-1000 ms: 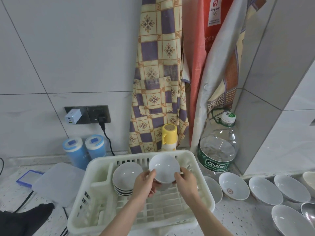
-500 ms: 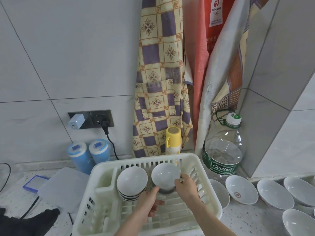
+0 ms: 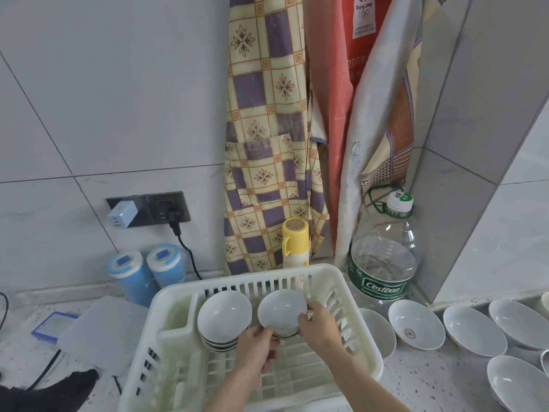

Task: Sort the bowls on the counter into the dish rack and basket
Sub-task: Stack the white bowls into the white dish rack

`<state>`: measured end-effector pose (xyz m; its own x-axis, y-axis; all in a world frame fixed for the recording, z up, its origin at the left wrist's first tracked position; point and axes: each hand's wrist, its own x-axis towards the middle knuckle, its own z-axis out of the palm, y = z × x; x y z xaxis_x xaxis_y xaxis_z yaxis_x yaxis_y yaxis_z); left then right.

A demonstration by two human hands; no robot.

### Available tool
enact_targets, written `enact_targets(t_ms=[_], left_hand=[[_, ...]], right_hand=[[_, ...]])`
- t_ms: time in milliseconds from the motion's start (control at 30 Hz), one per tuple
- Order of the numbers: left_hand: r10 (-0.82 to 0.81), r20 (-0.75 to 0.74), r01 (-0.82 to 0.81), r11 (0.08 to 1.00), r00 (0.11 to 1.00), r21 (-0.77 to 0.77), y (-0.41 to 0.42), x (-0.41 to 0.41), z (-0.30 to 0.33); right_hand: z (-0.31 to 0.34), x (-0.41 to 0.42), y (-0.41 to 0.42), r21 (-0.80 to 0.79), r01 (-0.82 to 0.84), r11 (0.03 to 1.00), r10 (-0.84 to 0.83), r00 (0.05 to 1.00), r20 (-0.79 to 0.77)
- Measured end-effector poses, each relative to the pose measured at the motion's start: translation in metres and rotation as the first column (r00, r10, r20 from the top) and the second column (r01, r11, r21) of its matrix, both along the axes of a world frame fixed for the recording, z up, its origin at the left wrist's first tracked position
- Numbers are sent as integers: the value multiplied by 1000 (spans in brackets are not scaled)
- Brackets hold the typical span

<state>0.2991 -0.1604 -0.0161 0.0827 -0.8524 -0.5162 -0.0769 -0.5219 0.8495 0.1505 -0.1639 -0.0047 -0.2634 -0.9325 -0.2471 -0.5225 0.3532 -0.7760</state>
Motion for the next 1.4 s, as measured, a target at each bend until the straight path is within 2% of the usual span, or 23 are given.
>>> enact_targets(t_ms=[400, 833, 1000, 1167, 1300, 1400], left_hand=[[-4, 28, 5, 1000, 1000, -30, -2, 0, -3], [72, -159, -63, 996, 985, 58, 1, 3, 3], [23, -161, -8, 996, 987, 88, 15, 5, 17], [-4, -187, 11, 999, 982, 35, 38, 10, 31], [22, -276, -21, 1000, 961, 10, 61, 4, 43], [-41, -303, 44, 999, 952, 4, 81, -12, 55]], right_hand=[[-2, -3, -3, 150, 18, 989, -39, 989, 143], [2, -7, -2, 187, 65, 980, -115, 956, 268], [22, -7, 16, 93, 42, 995, -66, 961, 270], [47, -18, 53, -91, 78, 993, -40, 931, 363], [51, -41, 95, -162, 258, 952, -159, 875, 458], [48, -68, 123, -139, 400, 906, -268, 796, 542]])
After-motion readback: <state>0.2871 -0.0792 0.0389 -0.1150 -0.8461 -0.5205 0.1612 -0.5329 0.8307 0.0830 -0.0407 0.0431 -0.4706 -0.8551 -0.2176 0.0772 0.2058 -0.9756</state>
